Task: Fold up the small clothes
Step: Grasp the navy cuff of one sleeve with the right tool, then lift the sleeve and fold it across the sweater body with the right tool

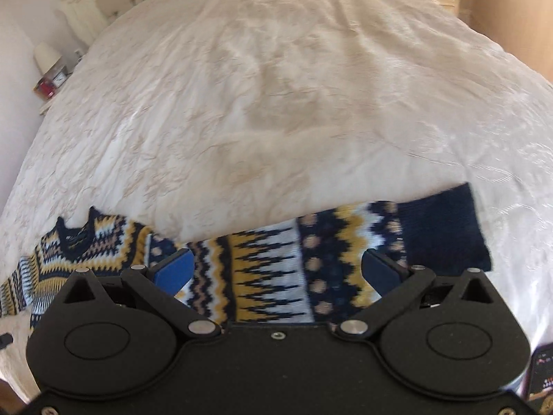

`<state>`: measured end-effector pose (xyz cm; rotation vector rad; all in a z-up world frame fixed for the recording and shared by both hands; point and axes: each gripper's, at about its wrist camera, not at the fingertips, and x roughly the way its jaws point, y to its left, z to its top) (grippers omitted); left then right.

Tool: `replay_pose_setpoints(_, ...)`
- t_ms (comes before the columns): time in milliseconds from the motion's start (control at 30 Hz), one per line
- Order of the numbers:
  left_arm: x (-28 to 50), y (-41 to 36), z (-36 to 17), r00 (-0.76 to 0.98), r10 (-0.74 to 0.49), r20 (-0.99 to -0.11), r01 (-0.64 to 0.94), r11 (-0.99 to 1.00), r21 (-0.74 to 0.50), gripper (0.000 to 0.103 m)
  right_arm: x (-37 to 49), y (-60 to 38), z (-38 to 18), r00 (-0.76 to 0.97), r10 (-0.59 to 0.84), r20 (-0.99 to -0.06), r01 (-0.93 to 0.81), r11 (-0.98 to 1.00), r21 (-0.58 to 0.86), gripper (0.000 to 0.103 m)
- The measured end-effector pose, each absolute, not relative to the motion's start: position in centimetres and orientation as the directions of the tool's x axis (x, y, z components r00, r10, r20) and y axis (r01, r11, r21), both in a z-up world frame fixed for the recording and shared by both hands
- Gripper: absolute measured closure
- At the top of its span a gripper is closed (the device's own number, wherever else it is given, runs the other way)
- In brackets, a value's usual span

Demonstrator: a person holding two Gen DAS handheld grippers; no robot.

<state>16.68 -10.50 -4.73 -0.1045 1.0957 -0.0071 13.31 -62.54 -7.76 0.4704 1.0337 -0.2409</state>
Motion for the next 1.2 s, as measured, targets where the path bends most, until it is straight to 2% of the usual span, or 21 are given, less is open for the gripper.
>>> replay_pose_setpoints(200,17.0,-11.2,-5.0,0.447,-0.059,-0.892,-0.029,0.996,-0.080,0.016,11.3,-64.5,-11.2,0.430,0.043,-0.902,0.533,0.794,0.292,0.001)
replay_pose_setpoints(267,17.1,-11.4,-5.0,0.449,-0.062,-0.891,-0.013,0.997,-0.076,0.016,10.9,-65.2,-12.4,0.448,0.064,-0.892,0.557,0.761,0.334,0.001)
replay_pose_setpoints(367,17.2,-11.4,-4.8,0.453,-0.068,-0.889,-0.001,0.997,-0.077,0.016,10.9,-64.9,-13.6,0.489,0.020,-0.872,0.591,0.728,0.348,0.000)
replay_pose_setpoints(433,17.2,-11.1,-4.6,0.460,-0.070,-0.885,0.002,0.997,-0.078,0.016,11.0,-64.4,-13.6,0.487,-0.049,-0.872,0.628,0.713,0.311,0.009)
replay_pose_setpoints(500,17.2,-10.6,-4.6,0.466,-0.073,-0.882,0.006,0.997,-0.080,0.016,11.0,-63.9,-13.0,0.471,-0.127,-0.873,0.653,0.715,0.248,0.040)
replay_pose_setpoints(533,17.2,-10.3,-4.6,0.467,-0.076,-0.881,0.008,0.997,-0.082,0.016,11.0,-63.7,-12.8,0.469,-0.145,-0.871,0.655,0.719,0.234,0.047)
replay_pose_setpoints(600,17.3,-9.8,-4.8,0.462,-0.083,-0.883,0.013,0.996,-0.087,0.016,10.6,-63.4,-12.2,0.498,-0.147,-0.855,0.653,0.712,0.258,0.087)
replay_pose_setpoints(667,17.4,-9.1,-5.1,0.453,-0.092,-0.887,0.021,0.995,-0.092,0.016,10.2,-63.0,-10.9,0.518,-0.164,-0.839,0.648,0.716,0.260,0.087)
replay_pose_setpoints(867,17.3,-6.9,-5.1,0.459,-0.130,-0.879,0.038,0.991,-0.126,0.016,8.6,-61.7,-6.5,0.486,-0.325,-0.811,0.679,0.725,0.117,0.088)
replay_pose_setpoints(933,17.3,-6.1,-5.1,0.460,-0.142,-0.877,0.042,0.990,-0.138,0.016,8.1,-61.5,-5.5,0.463,-0.370,-0.806,0.711,0.698,0.088,0.090)
replay_pose_setpoints(967,17.3,-5.6,-5.1,0.459,-0.148,-0.876,0.043,0.989,-0.144,0.016,8.0,-61.1,-4.9,0.457,-0.392,-0.798,0.725,0.684,0.079,0.094)
replay_pose_setpoints(1200,17.3,-1.6,-5.1,0.453,-0.175,-0.874,0.051,0.984,-0.170,0.016,11.4,-53.8,0.0,0.571,-0.387,-0.724,0.627,0.775,0.080,0.094)
